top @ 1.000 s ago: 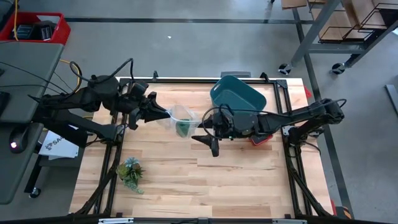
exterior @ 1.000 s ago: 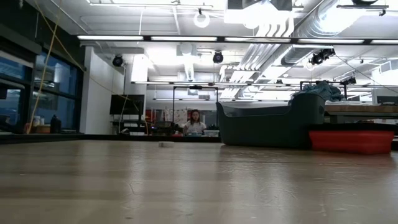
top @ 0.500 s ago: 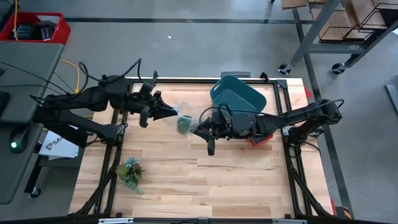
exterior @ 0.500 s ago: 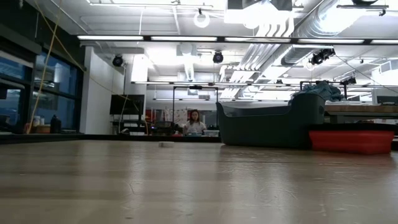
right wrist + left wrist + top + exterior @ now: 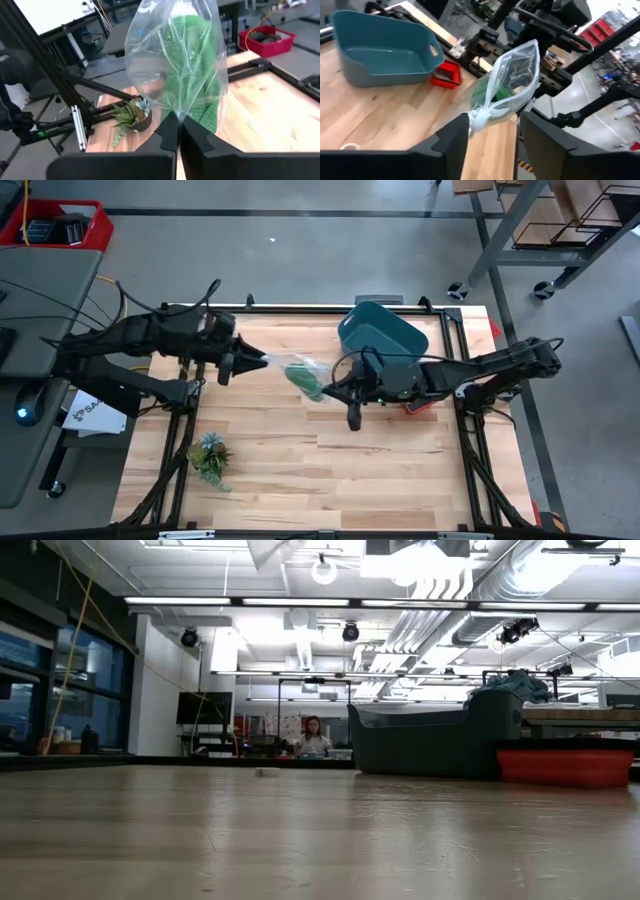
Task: Roll bandage
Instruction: Close the transparent zip bag
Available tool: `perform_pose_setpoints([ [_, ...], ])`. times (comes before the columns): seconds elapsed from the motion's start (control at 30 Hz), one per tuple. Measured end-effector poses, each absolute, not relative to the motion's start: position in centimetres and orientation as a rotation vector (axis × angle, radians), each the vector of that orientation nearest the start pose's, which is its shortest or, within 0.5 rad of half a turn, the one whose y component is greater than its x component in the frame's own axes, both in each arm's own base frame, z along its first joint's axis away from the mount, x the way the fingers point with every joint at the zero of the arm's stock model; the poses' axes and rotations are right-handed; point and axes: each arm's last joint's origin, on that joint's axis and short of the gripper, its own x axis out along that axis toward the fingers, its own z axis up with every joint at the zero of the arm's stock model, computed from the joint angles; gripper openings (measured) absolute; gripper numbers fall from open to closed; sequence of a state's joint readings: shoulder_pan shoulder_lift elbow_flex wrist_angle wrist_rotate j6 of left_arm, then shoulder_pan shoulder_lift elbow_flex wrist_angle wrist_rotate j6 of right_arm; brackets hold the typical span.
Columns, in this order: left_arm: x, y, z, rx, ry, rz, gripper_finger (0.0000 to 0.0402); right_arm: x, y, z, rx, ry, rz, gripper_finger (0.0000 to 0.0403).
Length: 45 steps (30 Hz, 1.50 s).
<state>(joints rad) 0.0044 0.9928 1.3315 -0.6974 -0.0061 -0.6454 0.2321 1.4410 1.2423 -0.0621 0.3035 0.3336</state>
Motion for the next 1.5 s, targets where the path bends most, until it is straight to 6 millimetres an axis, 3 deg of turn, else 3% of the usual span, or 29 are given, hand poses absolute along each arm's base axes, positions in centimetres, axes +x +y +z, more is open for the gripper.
perform_pose_setpoints([
  [0.2,17.3,0.0,43.1,-0.630,0.334,0.094,0.0213,31.9,6.9,34.3,0.252,0.345,-0.045,0.0000],
  [0.3,18.1,-0.1,43.1,-0.588,0.335,0.052,0.0224,31.7,6.9,33.5,0.248,0.443,-0.001,0.0000],
  [0.4,20.4,-0.2,42.8,-0.486,0.398,-0.014,0.0230,31.9,7.1,32.9,0.246,0.484,0.037,0.0000],
  [0.6,27.0,-0.5,40.7,-0.274,0.659,-0.148,0.0233,33.0,7.5,31.6,0.228,0.517,0.089,0.0000],
  [0.77,29.9,-0.5,40.0,-0.164,0.777,-0.205,0.0233,33.2,7.9,31.3,0.210,0.523,0.116,0.0000],
  [0.93,30.7,-0.6,40.7,-0.105,0.743,-0.255,0.0233,33.1,8.2,31.3,0.204,0.525,0.136,0.0000],
  [1.13,31.2,0.0,40.0,-0.115,0.773,-0.255,0.0233,33.3,8.3,31.7,0.174,0.486,0.193,0.0000],
  [1.5,31.7,-0.3,39.0,-0.187,0.826,-0.410,0.0226,33.3,8.4,31.8,0.149,0.476,0.230,0.0000],
])
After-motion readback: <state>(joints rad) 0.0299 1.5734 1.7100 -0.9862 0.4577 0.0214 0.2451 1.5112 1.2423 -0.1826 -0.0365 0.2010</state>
